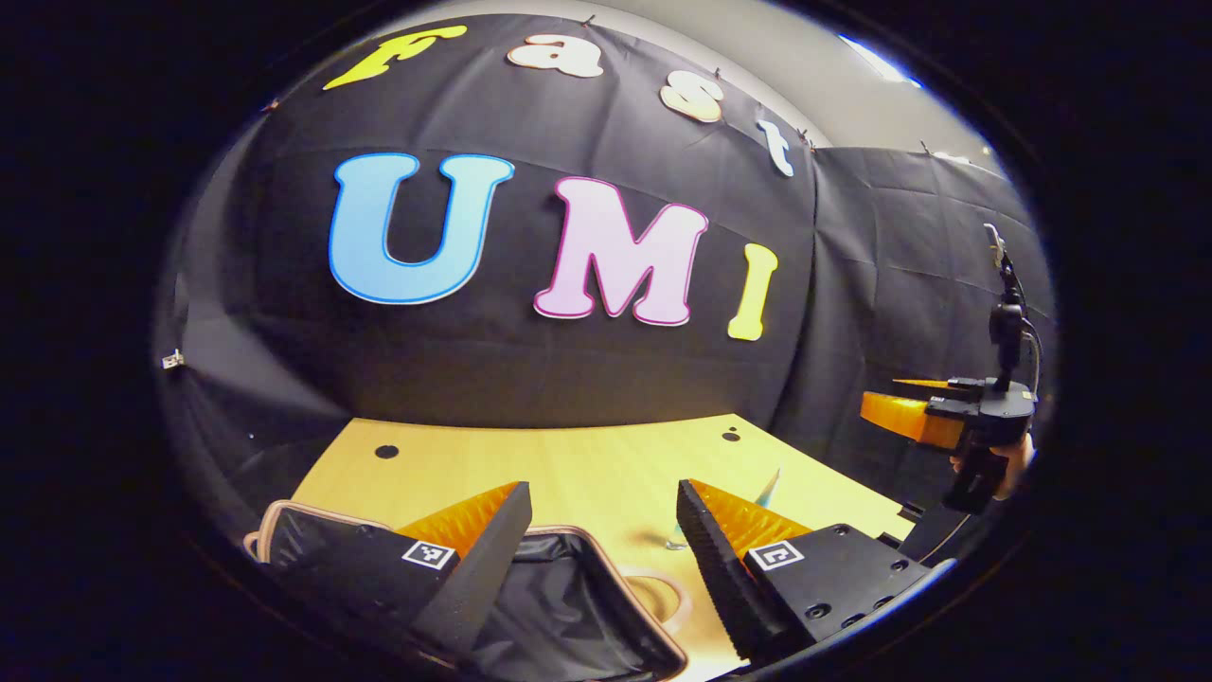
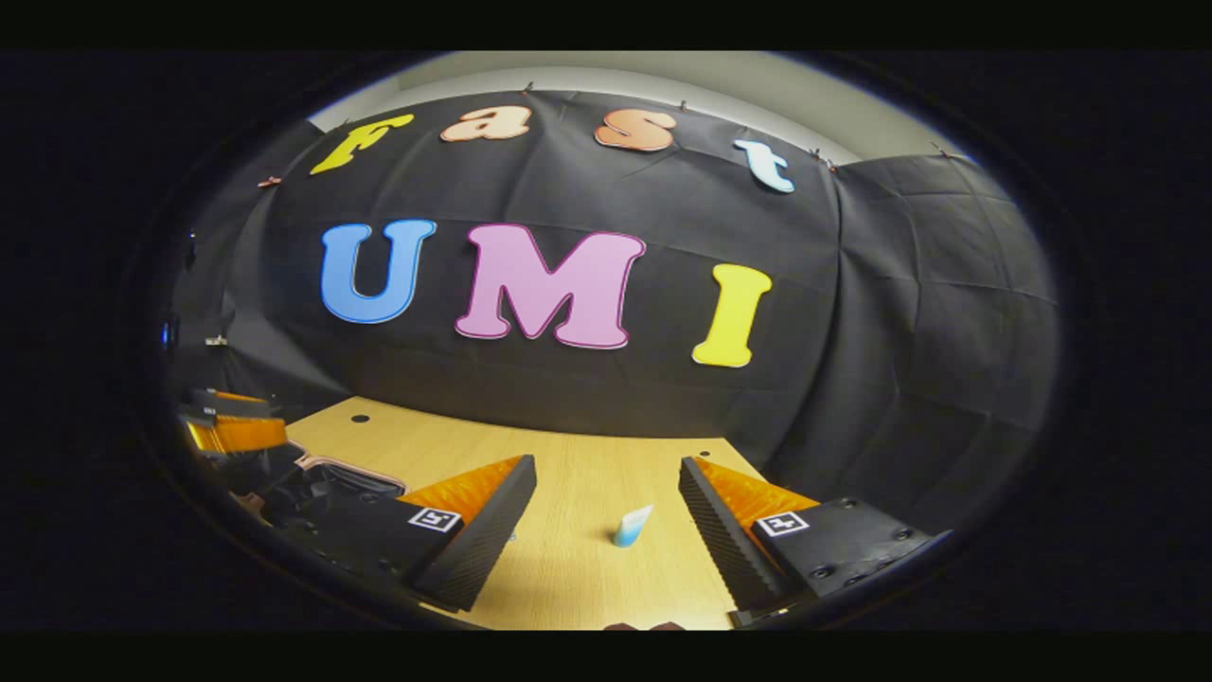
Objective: First open the suitcase, pack the skin care products into it, and then close the suitcase.
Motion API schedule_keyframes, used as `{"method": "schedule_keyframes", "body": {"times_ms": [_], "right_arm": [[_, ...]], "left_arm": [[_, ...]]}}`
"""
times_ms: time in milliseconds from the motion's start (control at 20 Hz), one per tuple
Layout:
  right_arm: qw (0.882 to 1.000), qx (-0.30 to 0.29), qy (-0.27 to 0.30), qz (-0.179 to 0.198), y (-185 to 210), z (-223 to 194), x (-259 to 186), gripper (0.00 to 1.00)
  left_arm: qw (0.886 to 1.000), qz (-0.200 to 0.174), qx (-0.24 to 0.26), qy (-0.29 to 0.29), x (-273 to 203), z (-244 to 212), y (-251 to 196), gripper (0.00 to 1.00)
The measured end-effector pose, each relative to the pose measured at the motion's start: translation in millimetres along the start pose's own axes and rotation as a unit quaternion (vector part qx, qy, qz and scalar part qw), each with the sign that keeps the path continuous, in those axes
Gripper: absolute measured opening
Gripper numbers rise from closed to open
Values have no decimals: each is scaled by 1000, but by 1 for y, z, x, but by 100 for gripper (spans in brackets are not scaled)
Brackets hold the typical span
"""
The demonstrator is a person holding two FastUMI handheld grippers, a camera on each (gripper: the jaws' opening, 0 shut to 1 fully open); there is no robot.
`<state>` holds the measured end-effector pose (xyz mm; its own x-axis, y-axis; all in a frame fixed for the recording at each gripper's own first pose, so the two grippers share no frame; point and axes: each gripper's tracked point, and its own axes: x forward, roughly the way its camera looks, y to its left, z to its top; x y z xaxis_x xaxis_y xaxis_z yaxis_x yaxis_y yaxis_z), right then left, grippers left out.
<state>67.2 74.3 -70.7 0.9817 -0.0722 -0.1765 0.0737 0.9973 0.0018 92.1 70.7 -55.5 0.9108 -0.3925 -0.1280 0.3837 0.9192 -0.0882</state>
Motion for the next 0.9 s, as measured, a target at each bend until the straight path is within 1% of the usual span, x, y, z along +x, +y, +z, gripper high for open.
{"method": "schedule_keyframes", "body": {"times_ms": [100, 150, 400, 600, 800, 900], "right_arm": [[1000, -4, 1, 6, -5, -6, 8, 96], [1000, -7, 4, 8, -8, -11, 11, 96], [999, -5, 29, 27, -22, -33, 37, 97], [998, -15, 44, 42, -33, -49, 56, 97], [997, -13, 62, 48, -46, -67, 72, 96], [996, -6, 73, 49, -53, -78, 79, 99]], "left_arm": [[1000, -22, -2, 11, 22, -15, -29, 97], [999, -28, -2, 22, 33, -24, -42, 96], [998, -31, -3, 51, 92, -60, -82, 97], [996, -25, 16, 82, 134, -98, -98, 96], [994, -16, 12, 107, 171, -123, -107, 97], [993, -7, 16, 118, 190, -132, -105, 97]]}}
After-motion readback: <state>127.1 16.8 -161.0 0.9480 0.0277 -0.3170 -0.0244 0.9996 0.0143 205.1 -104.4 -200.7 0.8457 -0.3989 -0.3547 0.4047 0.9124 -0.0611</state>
